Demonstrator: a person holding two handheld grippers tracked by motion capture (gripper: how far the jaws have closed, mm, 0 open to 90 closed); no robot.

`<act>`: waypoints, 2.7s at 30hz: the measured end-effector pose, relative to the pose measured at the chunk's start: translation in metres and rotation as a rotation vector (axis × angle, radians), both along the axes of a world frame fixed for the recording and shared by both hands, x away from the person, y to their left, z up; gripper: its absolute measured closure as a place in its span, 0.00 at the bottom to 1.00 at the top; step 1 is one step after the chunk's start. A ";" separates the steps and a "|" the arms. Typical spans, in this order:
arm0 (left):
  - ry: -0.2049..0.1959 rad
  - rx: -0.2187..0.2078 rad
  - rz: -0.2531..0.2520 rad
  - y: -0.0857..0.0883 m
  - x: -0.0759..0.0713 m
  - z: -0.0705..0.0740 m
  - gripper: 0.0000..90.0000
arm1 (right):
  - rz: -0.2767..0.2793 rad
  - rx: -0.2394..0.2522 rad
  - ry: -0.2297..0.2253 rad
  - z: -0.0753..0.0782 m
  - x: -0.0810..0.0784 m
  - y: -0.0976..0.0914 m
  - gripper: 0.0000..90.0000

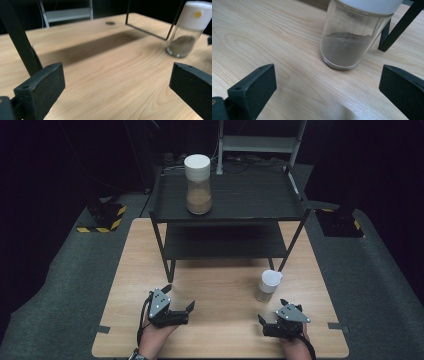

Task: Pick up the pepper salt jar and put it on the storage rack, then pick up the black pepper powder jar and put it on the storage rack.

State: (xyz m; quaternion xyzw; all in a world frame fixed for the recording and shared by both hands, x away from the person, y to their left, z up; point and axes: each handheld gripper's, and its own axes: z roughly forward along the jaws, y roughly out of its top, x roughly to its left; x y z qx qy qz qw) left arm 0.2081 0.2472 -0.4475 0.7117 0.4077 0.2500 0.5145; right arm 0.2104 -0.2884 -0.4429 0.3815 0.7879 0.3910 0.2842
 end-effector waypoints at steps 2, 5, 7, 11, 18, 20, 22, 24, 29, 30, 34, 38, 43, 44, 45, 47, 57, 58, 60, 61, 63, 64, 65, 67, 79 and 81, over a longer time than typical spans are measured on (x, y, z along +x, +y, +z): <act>0.012 0.006 0.001 0.000 0.001 -0.003 0.00 | 0.000 -0.001 0.001 0.000 0.000 0.000 0.00; 0.044 0.023 -0.005 -0.001 0.003 -0.009 0.00 | -0.001 -0.002 0.000 0.000 0.000 0.000 0.00; 0.054 0.065 -0.010 -0.004 0.003 -0.012 0.00 | -0.002 -0.003 0.001 0.000 0.000 0.001 0.00; 0.087 0.134 -0.015 -0.012 0.006 -0.015 0.00 | 0.000 -0.006 0.001 0.000 0.000 0.001 0.00; 0.089 0.224 -0.035 -0.023 0.008 -0.009 0.00 | -0.007 -0.009 -0.001 0.000 0.000 0.002 0.00; 0.091 0.267 -0.040 -0.029 0.008 -0.006 0.00 | -0.008 -0.014 -0.004 0.000 -0.001 0.003 0.00; 0.095 0.292 -0.045 -0.032 0.009 -0.005 0.00 | -0.008 -0.020 -0.007 0.000 -0.002 0.004 0.00; 0.102 0.320 -0.039 -0.038 0.009 -0.003 0.01 | 0.010 -0.019 -0.004 0.000 0.000 0.002 0.00; 0.085 0.354 -0.065 -0.040 0.008 -0.003 0.01 | 0.023 -0.010 -0.021 -0.002 -0.003 0.000 0.00; 0.086 0.357 -0.064 -0.041 0.008 -0.003 0.01 | 0.028 -0.012 -0.018 -0.001 -0.002 0.000 0.00; 0.092 0.357 -0.067 -0.041 0.009 -0.002 0.01 | 0.031 -0.012 -0.018 -0.001 -0.001 0.000 0.00; 0.089 0.358 -0.067 -0.041 0.009 -0.003 0.01 | 0.043 -0.016 -0.015 -0.001 0.000 -0.001 0.00; 0.092 0.380 -0.067 -0.045 0.009 -0.002 0.01 | 0.041 -0.012 -0.015 -0.001 0.000 -0.001 0.00; 0.096 0.385 -0.070 -0.046 0.010 -0.001 0.01 | 0.038 -0.002 -0.017 -0.002 -0.001 -0.003 0.00; 0.099 0.395 -0.071 -0.048 0.010 -0.001 0.01 | 0.038 -0.002 -0.017 -0.002 -0.001 -0.003 0.00; 0.096 0.401 -0.072 -0.049 0.010 -0.001 0.01 | 0.041 0.010 -0.009 -0.001 0.001 -0.005 0.00; 0.101 0.397 -0.079 -0.047 0.011 0.000 0.01 | 0.026 0.023 -0.008 -0.002 0.000 -0.006 0.00; 0.102 0.395 -0.081 -0.047 0.012 0.000 0.01 | 0.023 0.026 -0.007 -0.002 0.000 -0.006 0.00; 0.106 0.395 -0.086 -0.047 0.013 0.000 0.01 | 0.021 0.029 -0.009 -0.002 0.000 -0.006 0.00; 0.108 0.395 -0.088 -0.047 0.013 0.000 0.01 | 0.021 0.032 -0.008 -0.002 0.000 -0.007 0.00; 0.109 0.397 -0.090 -0.047 0.014 0.000 0.01 | 0.018 0.039 -0.008 -0.003 0.000 -0.008 0.00; 0.110 0.398 -0.090 -0.047 0.014 0.000 0.01 | 0.018 0.039 -0.008 -0.003 0.000 -0.008 0.00; 0.111 0.399 -0.094 -0.047 0.014 0.001 0.01 | 0.016 0.045 -0.011 -0.003 0.000 -0.008 0.00; 0.113 0.396 -0.095 -0.046 0.015 0.001 0.01 | 0.020 0.048 -0.014 -0.004 -0.001 -0.010 0.00; 0.117 0.381 -0.094 -0.043 0.015 0.001 0.01 | -0.013 0.090 -0.079 -0.003 -0.011 -0.016 0.00; 0.119 0.378 -0.094 -0.043 0.016 0.001 0.01 | -0.020 0.096 -0.086 -0.001 -0.011 -0.016 0.00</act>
